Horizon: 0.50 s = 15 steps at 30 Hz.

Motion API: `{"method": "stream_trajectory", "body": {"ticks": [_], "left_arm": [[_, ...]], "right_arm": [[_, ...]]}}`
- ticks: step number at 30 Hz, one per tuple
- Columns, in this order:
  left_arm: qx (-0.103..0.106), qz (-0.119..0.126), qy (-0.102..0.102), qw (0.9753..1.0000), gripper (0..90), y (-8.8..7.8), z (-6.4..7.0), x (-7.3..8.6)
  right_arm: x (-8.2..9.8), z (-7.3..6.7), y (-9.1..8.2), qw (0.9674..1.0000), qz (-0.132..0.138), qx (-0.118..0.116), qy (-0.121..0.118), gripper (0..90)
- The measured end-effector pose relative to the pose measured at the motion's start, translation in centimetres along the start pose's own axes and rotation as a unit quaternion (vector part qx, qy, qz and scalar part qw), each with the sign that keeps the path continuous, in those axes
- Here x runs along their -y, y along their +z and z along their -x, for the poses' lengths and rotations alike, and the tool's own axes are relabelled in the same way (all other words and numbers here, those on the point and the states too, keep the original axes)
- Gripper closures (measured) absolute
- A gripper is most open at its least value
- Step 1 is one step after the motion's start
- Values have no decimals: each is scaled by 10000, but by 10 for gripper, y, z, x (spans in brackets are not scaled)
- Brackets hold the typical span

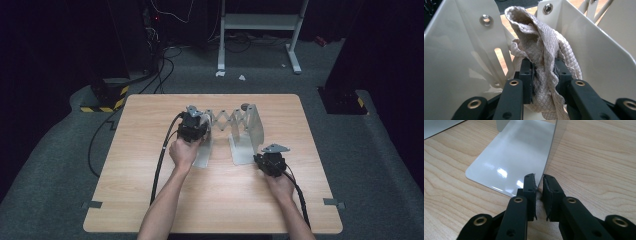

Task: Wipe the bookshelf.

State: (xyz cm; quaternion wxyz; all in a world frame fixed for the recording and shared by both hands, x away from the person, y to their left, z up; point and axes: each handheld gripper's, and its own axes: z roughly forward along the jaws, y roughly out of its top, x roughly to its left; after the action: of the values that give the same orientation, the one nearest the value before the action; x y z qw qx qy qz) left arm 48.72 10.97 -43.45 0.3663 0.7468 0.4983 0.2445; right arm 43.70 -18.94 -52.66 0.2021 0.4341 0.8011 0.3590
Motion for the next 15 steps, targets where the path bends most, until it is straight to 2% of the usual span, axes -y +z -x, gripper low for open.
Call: {"method": "stream_trajectory", "body": {"ticks": [5, 15], "left_arm": [[-4, -84, 14, 10000, 735, 2, -1, 5], [-1, -285, -36, 9996, 735, 16, -1, 18]], "right_arm": [[0, 0, 0, 10000, -1, -3, 1, 811], [0, 0, 0, 10000, 2, -4, -8, 811]]}}
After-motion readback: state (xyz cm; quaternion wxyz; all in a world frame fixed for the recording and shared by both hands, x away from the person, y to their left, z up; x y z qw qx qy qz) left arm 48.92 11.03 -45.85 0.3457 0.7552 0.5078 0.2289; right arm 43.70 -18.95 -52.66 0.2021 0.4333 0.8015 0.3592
